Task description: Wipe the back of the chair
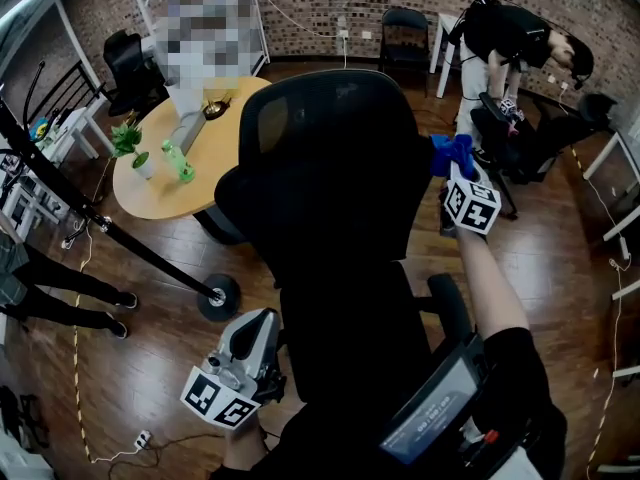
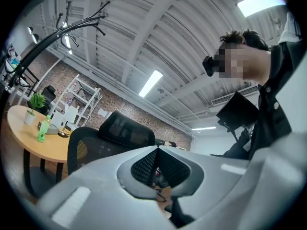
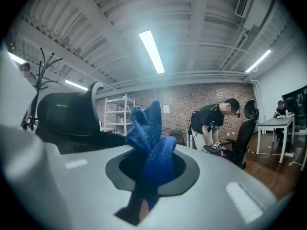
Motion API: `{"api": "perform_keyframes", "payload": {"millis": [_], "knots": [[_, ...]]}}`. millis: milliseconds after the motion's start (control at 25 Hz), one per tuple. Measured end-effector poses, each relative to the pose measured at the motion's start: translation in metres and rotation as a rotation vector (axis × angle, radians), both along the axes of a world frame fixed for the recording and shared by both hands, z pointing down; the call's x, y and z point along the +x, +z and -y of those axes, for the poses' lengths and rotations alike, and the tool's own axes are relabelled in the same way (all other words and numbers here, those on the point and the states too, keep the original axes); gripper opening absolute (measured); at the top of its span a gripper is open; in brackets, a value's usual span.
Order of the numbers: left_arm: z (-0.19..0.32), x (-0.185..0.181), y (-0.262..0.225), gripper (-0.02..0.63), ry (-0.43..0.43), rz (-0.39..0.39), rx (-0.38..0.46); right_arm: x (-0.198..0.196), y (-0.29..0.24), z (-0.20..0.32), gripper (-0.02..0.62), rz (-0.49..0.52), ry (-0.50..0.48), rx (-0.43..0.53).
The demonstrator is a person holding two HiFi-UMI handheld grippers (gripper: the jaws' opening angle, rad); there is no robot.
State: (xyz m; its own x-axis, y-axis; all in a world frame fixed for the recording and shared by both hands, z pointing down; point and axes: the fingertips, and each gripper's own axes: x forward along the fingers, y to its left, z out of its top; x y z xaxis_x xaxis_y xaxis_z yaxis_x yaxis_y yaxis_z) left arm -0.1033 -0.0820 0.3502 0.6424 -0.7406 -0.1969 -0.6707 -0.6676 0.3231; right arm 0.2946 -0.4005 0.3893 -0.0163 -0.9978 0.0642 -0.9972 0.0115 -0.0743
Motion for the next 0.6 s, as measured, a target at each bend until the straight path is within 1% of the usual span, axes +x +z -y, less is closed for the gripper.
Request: {"api": "perform_keyframes", "payload": {"millis": [120,200,360,520,600], "knots": [[-0.004,-0.006,-0.003,0.003,-0.012,0.003,-0.005,-0.031,0.014,0.012,0.052,-0.004,-0.071,-0.062],[-0.007,-0.014,-0.004,0.003,-0.028,0.005,-0.010,-0.050,0.019,0.019,0.052,0.008,-0.100,-0.078],[-0.012,-0.032,0.003,0.003,-0.063,0.009,-0.023,-0.075,0.024,0.021,0.052,0.028,-0.117,-0.047],[-0.016,-0.050,0.010,0.003,-0.092,0.010,-0.036,-0.124,0.034,0.020,0.052,-0.018,-0.198,-0.041],[-0.020,-0.059,0.011,0.003,-0.107,0.009,-0.040,-0.148,0.033,0.019,0.052,-0.019,-0.221,-0.034]]}}
